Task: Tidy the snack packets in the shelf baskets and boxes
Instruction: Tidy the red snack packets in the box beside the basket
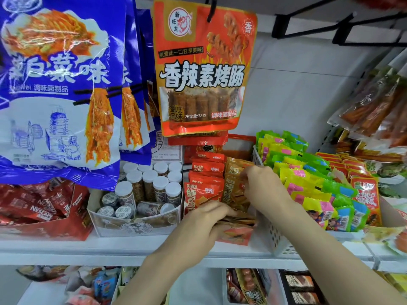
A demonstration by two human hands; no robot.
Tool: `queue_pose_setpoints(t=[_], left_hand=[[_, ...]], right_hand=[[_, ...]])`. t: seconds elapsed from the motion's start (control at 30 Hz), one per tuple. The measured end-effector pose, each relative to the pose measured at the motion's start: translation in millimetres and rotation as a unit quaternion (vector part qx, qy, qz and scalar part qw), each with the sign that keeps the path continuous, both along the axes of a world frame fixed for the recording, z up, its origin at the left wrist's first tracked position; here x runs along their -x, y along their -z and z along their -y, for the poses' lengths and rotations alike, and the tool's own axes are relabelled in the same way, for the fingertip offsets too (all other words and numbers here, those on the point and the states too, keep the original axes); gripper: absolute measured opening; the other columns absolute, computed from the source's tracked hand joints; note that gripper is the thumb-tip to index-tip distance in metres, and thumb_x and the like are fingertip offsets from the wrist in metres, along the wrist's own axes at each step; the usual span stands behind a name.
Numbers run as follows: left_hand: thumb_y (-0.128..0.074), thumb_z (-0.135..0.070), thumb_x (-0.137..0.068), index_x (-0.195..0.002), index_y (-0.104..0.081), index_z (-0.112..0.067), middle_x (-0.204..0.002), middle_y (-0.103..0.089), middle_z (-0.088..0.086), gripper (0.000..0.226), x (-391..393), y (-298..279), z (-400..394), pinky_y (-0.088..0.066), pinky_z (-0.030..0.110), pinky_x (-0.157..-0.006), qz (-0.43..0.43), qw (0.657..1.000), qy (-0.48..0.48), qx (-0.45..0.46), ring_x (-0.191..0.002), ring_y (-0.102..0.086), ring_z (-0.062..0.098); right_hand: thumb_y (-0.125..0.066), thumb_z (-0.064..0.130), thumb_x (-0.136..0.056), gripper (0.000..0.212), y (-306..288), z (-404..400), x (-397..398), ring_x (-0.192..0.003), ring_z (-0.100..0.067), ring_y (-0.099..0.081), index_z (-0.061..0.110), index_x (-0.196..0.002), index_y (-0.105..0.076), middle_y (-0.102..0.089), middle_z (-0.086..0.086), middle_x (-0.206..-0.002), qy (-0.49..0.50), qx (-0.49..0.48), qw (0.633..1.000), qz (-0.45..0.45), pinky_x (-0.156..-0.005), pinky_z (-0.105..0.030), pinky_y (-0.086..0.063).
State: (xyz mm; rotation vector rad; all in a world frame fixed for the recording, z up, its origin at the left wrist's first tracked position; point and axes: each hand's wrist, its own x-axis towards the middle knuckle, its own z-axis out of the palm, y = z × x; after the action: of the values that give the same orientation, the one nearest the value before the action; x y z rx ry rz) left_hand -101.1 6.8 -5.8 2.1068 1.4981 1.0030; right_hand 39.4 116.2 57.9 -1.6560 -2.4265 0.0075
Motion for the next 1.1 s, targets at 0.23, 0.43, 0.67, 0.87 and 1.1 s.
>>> queue_pose_setpoints(t=[0.23, 0.43, 0.67, 0.87, 1.1], left_hand=[[-0.061, -0.007, -0.093, -0.126, -0.063, -0.027, -0.127, -0.057, -0.02, 0.039, 5.0, 1.9, 2.4, -0.035, 0.009, -0.099, -0.005, 1.0, 0.015, -0.01, -0.117, -0.05, -0.006], [-0.059, -0.01, -0.094, -0.128, -0.063, -0.028, -0.13, -0.056, -0.022, 0.038, 6.3, 4.2, 1.9, -0.032, 0.007, -0.101, -0.004, 1.0, 0.011, -0.006, -0.119, -0.048, -0.009], [-0.059, -0.007, -0.094, -0.123, -0.067, -0.021, -0.126, -0.062, -0.015, 0.033, 2.7, 5.7, -2.4, -0.033, 0.008, -0.102, -0.006, 1.0, -0.002, -0.029, -0.118, -0.051, -0.004], [-0.063, -0.017, -0.094, -0.126, -0.065, -0.027, -0.125, -0.061, -0.019, 0.033, 2.5, 5.6, -3.5, -0.033, 0.012, -0.104, -0.012, 1.0, -0.001, -0.011, -0.121, -0.046, -0.005], [-0.058, -0.06, -0.082, -0.098, -0.075, -0.033, -0.094, -0.07, -0.024, 0.035, 4.0, -8.9, 2.8, -0.044, 0.011, -0.078, 0.161, 0.985, -0.037, 0.054, -0.094, -0.063, -0.005]], right_hand=[[-0.062, 0.009, -0.087, 0.028, 15.0, -4.8, -4.5, -0.111, -0.027, -0.055, 0.016, -0.114, -0.064, -0.057, -0.007, -0.118, -0.028, -0.028, 0.998, 0.042, -0.088, -0.033, -0.05], [-0.059, 0.01, -0.087, 0.031, 17.1, 2.9, 1.8, -0.103, -0.031, -0.064, 0.023, -0.115, -0.06, -0.067, -0.007, -0.11, -0.056, -0.012, 0.996, 0.072, -0.081, -0.036, -0.053], [-0.061, 0.016, -0.088, 0.022, 0.6, -8.1, -0.9, -0.096, -0.035, -0.065, 0.019, -0.11, -0.06, -0.066, -0.011, -0.102, -0.026, -0.081, 0.994, 0.074, -0.068, -0.034, -0.049], [-0.062, 0.015, -0.091, 0.027, 8.2, -10.2, -1.2, -0.095, -0.035, -0.066, 0.016, -0.117, -0.056, -0.066, -0.013, -0.104, -0.046, -0.062, 0.995, 0.059, -0.068, -0.037, -0.051], [-0.072, 0.021, -0.086, 0.013, -27.3, 4.1, -12.6, -0.087, -0.029, -0.065, 0.014, -0.096, -0.068, -0.072, -0.007, -0.09, -0.071, -0.085, 0.979, -0.17, -0.073, -0.036, -0.051]])
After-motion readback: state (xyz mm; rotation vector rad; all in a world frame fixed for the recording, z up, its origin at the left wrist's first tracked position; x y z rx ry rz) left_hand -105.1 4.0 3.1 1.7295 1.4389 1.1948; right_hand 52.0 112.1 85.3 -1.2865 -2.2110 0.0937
